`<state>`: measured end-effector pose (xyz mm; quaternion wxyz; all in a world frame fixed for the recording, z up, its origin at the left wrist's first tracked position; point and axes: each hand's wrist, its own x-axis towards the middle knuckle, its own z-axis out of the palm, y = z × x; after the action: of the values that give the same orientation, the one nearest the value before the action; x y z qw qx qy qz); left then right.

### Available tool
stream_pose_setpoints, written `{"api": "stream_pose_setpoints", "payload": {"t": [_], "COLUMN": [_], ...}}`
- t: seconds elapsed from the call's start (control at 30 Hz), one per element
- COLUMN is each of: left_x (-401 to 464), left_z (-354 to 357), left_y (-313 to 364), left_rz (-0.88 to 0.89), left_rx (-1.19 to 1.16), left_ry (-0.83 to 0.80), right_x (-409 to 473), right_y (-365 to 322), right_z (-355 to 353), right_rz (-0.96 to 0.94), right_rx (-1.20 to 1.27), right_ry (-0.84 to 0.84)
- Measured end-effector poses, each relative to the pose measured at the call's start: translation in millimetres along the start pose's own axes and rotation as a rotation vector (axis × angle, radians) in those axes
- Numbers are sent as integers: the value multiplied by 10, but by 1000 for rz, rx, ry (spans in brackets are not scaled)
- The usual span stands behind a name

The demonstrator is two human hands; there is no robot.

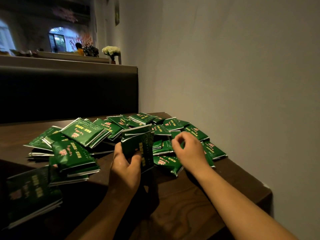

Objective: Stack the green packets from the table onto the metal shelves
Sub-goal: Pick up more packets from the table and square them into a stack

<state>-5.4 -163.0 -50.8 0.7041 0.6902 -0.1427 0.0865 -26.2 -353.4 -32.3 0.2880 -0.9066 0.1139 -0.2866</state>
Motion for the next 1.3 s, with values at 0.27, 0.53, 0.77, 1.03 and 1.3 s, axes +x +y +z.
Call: {"api": "stream_pose_setpoints", "payload": {"t": [0.27, 0.53, 0.77, 1.03, 1.3], "left_x": [-20, -57, -97, -155, -121], "left_z": [-1, -14, -3, 38, -5], "left_y": [-4, 14, 77, 129, 108], "left_rz": [70, 44, 67, 79, 95], "left_rx": [20, -53, -85, -149, -96], "left_ry": [-21, -19, -22, -64, -76], "right_x": [42, 71, 102, 168, 42], "right_y": [291, 333, 264, 399, 52], "right_z": [-192, -258, -270, -277, -316], "right_rz": [408, 362, 404, 526, 124], "right_rx": [-520, -227, -142, 125, 542], "right_ry": [-84, 167, 226, 196, 589]}}
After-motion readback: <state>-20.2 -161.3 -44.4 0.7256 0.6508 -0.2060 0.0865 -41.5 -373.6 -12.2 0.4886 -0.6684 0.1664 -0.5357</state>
